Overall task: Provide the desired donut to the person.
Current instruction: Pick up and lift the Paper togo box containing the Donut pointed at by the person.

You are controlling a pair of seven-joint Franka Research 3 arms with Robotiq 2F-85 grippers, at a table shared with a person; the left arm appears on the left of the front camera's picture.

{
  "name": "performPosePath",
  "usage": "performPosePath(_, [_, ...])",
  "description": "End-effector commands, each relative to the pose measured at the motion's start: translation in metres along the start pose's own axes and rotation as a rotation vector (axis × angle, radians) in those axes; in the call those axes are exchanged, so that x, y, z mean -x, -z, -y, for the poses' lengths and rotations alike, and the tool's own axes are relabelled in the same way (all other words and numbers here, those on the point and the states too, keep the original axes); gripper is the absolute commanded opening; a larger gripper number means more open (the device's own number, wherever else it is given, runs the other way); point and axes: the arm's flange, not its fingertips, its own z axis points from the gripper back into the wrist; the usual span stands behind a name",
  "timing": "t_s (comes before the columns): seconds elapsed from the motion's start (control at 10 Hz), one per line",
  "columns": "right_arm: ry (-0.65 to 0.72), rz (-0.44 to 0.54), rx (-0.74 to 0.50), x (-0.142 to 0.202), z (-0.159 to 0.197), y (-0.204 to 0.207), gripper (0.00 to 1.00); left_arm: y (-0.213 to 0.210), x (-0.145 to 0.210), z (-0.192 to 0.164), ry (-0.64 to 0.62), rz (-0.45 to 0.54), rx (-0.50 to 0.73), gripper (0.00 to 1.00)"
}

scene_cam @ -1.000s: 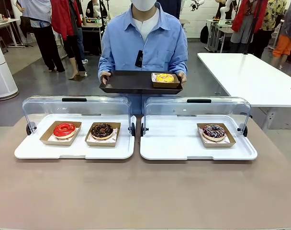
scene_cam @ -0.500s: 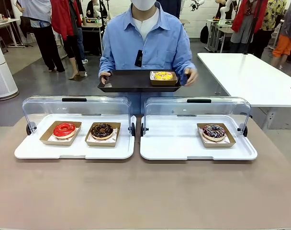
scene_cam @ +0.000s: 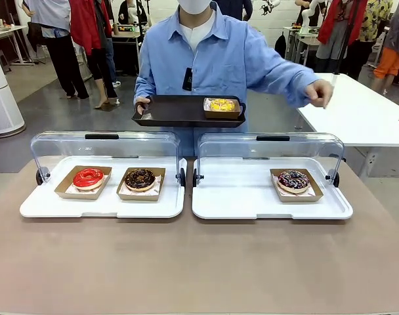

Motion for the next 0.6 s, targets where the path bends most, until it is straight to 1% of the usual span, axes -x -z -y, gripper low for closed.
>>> performPosePath(0.0, [-0.009,0.008,-0.005,0.0005,-0.0005,0.0002,1.0,0.0,-0.0007,0.0006,-0.003,0.015,0.003,1.0])
performPosePath(0.5, [-0.009,0.008,-0.005,0.0005,-0.0005,0.0002,1.0,0.0,-0.0007,0.0006,-0.003,0.015,0.003,1.0])
